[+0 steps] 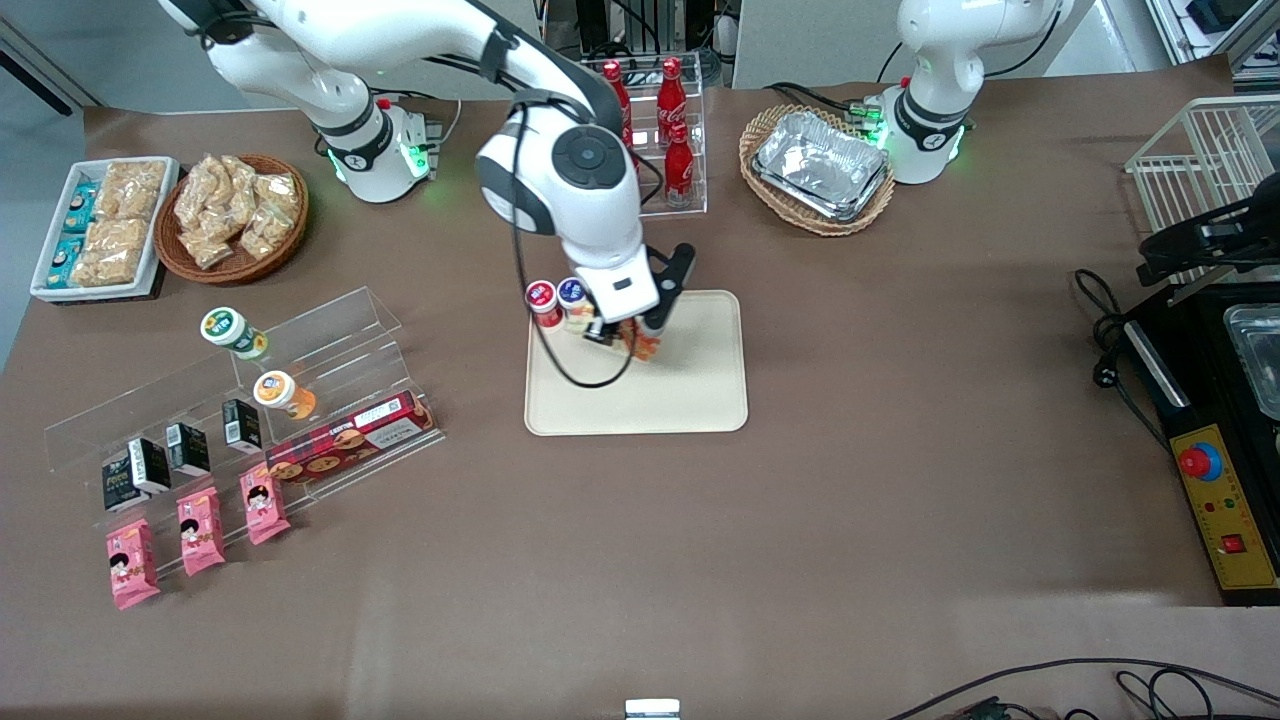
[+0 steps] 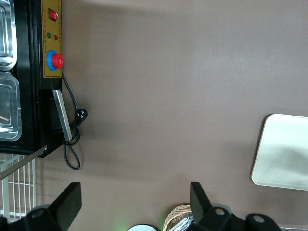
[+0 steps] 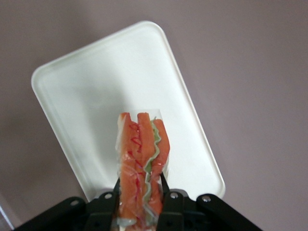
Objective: Place sandwich on tray
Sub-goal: 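Carry the sandwich over the cream tray and lower it onto it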
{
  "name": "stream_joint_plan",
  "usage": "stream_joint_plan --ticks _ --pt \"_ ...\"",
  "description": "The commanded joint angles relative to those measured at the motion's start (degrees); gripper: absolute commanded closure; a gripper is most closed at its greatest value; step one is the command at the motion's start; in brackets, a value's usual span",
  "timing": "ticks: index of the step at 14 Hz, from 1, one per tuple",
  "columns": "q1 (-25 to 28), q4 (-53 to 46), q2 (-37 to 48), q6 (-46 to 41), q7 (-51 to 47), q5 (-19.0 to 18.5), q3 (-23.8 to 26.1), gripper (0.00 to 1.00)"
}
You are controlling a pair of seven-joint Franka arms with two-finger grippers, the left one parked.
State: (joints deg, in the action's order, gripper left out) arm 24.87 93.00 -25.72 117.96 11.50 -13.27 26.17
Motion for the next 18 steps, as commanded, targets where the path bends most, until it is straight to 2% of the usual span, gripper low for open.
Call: stream_joint_plan --ticks 1,9,15,18 --pt "2.9 -2.04 -5.3 5.08 1.06 -4.56 0.11 0.73" --pt "3.43 -2.04 -12.07 9.13 1.24 -14.23 -1.29 0.71" --pt "3.43 -2.04 -13.39 14.92 3.34 -14.68 -4.72 0.69" --pt "3.52 -2.04 -14.36 15.46 3.26 -15.47 -5.25 0.64"
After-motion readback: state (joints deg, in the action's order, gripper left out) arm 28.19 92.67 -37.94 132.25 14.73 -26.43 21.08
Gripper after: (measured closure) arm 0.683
